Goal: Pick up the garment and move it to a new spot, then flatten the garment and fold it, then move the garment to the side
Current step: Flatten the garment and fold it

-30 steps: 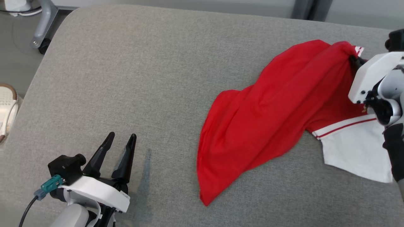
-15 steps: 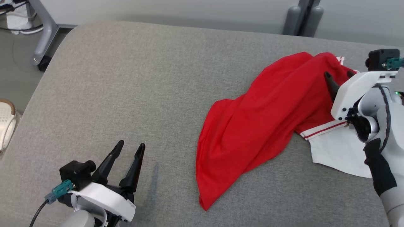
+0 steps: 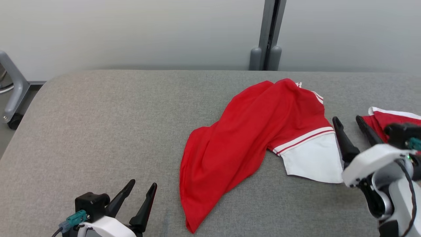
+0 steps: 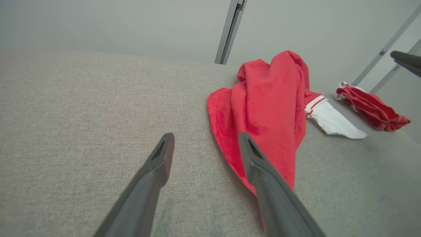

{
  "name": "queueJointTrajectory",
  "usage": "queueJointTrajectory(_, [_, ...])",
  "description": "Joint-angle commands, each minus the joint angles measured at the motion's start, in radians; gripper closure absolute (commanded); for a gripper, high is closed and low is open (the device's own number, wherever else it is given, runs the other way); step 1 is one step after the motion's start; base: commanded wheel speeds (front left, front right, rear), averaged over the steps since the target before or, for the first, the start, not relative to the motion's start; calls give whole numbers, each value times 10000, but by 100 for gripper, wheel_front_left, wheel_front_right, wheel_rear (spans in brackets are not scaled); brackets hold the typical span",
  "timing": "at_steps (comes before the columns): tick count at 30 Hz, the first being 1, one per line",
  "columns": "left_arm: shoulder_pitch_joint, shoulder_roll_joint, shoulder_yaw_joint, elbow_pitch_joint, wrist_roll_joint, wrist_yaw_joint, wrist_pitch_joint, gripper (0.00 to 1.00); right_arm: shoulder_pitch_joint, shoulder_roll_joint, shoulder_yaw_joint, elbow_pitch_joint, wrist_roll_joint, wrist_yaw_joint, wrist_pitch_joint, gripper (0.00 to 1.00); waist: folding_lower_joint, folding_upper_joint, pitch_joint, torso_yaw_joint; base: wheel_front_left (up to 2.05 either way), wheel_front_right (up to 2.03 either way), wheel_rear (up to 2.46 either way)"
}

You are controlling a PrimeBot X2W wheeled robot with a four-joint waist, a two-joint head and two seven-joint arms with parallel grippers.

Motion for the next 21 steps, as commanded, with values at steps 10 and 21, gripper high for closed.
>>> queueJointTrajectory(10, [639,158,-150,-325,-281,271,527,0,2869,633,-843,-2302,-457,1,-1050,0,0,-1,-467,-610,0,0,0])
queueJointTrajectory(21, [591,263,-1249,-537,-505,-226,2506,0,2890,1018,-726,-2725,-609,1,-858,0,0,-1,-203,-944,0,0,0])
